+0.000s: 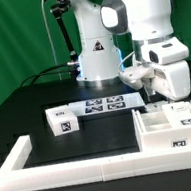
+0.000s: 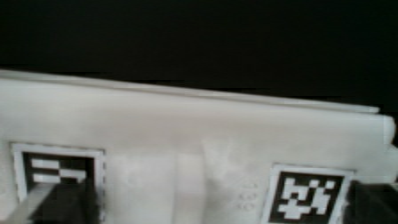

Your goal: Assemble cabinet

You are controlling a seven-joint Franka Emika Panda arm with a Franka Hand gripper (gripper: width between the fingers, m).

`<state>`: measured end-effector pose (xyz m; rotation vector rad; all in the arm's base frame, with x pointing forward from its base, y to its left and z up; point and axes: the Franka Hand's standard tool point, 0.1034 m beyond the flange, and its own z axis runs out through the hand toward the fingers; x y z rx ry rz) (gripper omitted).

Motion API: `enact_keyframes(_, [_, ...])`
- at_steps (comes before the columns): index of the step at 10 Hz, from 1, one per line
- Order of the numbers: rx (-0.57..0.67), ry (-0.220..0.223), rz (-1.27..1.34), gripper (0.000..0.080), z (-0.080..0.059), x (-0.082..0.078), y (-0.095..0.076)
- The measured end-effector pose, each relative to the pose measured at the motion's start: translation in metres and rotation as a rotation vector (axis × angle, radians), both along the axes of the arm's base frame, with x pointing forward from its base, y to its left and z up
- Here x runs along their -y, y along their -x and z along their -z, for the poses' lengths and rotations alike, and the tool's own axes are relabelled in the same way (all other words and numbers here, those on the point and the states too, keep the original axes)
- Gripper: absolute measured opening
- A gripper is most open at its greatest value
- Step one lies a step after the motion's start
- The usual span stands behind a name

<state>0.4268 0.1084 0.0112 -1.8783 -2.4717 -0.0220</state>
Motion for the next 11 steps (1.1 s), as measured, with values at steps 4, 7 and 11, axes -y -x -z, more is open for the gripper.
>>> enact_keyframes(4, [-0.004, 0.000, 0.002, 0.0178, 0.0018, 0.0006, 0.0012])
enact_keyframes(7, [-0.004, -0.001, 0.004, 0.0068, 0.0015, 0.0000, 0.0008])
enact_keyframes(11, [-0.016, 0.015, 0.055, 0.0068, -0.0037, 0.0068, 0.0020])
